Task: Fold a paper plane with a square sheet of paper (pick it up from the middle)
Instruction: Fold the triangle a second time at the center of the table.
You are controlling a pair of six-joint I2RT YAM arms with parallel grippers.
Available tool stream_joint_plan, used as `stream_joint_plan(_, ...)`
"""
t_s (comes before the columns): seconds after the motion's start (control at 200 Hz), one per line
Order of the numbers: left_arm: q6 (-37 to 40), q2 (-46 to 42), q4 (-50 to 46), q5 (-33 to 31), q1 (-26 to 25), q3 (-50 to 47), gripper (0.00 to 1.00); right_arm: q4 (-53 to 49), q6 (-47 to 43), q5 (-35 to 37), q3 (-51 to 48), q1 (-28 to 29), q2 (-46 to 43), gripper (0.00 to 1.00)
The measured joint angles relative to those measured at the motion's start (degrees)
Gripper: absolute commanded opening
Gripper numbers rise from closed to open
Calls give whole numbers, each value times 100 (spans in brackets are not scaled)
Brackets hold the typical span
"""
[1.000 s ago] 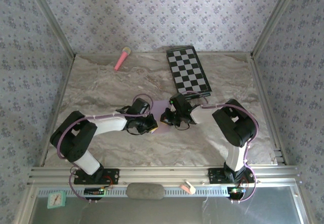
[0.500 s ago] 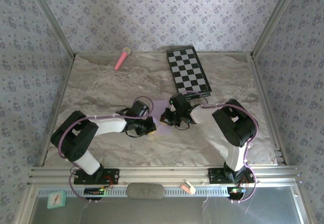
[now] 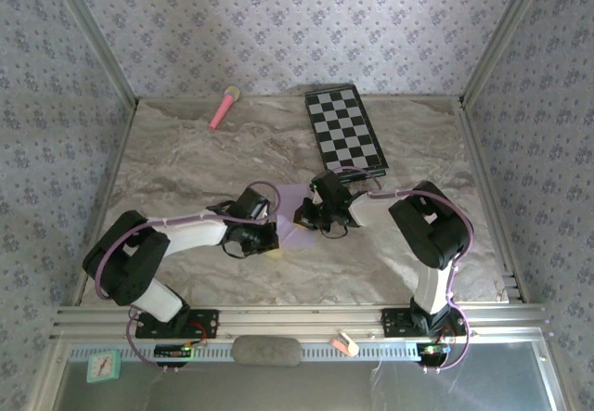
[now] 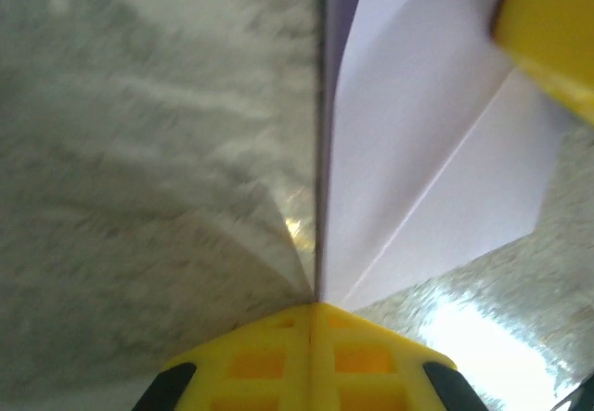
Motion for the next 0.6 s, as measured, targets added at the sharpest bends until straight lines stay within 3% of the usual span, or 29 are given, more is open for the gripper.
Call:
stream_joint_plan(0.23, -7, -538, -901, -321, -26, 151, 8, 166, -2, -72, -81, -24, -2, 5)
stream_joint_plan(0.4, -387, -791, -149, -374, -31, 208, 9, 319, -2, -125, -149, -42, 2, 5)
stream_joint_plan(0.6, -802, -188, 859, -321, -35, 208, 5, 439, 2, -203, -164, -70, 39, 5)
